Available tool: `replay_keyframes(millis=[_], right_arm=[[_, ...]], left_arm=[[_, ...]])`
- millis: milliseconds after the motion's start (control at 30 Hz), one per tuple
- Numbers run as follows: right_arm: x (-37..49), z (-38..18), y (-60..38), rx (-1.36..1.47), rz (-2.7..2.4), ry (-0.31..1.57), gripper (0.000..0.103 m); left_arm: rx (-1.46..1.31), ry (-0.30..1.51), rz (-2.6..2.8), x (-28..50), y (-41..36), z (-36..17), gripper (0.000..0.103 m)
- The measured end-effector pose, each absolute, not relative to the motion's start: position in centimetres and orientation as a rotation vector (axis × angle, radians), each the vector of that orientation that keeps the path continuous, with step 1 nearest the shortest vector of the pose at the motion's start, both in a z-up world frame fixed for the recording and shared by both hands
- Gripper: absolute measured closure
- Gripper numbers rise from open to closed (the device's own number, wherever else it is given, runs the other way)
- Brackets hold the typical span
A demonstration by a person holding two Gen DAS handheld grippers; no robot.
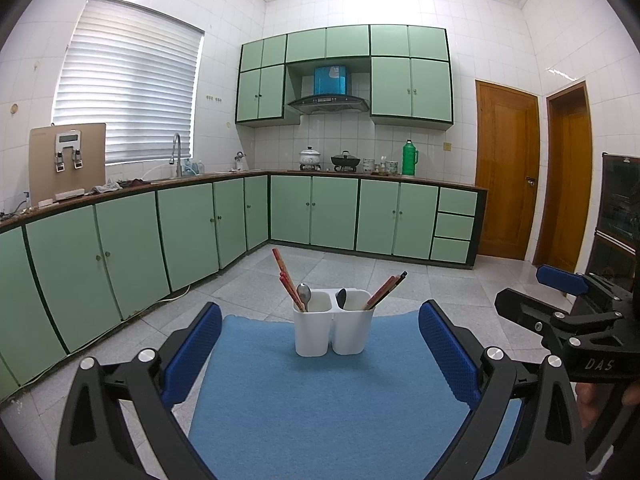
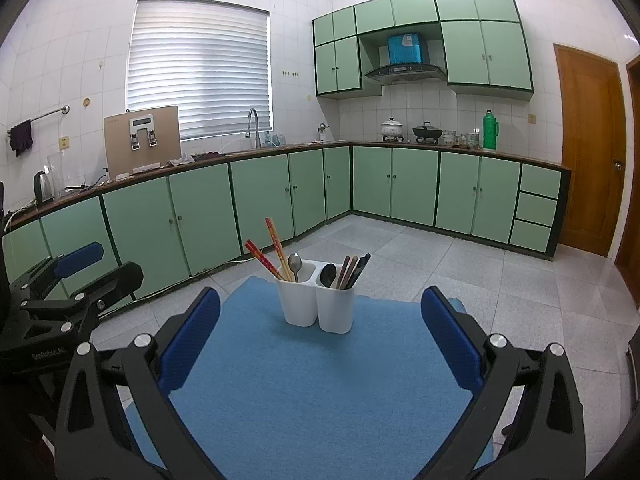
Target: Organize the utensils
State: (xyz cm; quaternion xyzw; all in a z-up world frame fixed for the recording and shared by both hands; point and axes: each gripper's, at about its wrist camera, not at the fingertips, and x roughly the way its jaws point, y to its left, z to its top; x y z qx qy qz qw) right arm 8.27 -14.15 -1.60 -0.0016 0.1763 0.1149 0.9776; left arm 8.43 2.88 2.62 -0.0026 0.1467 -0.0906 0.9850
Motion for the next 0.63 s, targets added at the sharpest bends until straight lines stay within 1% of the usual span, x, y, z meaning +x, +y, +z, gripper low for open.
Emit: replay_keyframes(millis=[633], right_arm=[[8.55, -2.23, -14.41, -0.002, 0.230, 0.363, 0.005]], left_arm=[[-0.011, 0.309, -0.177, 8.84, 2.75, 2.28, 0.006]])
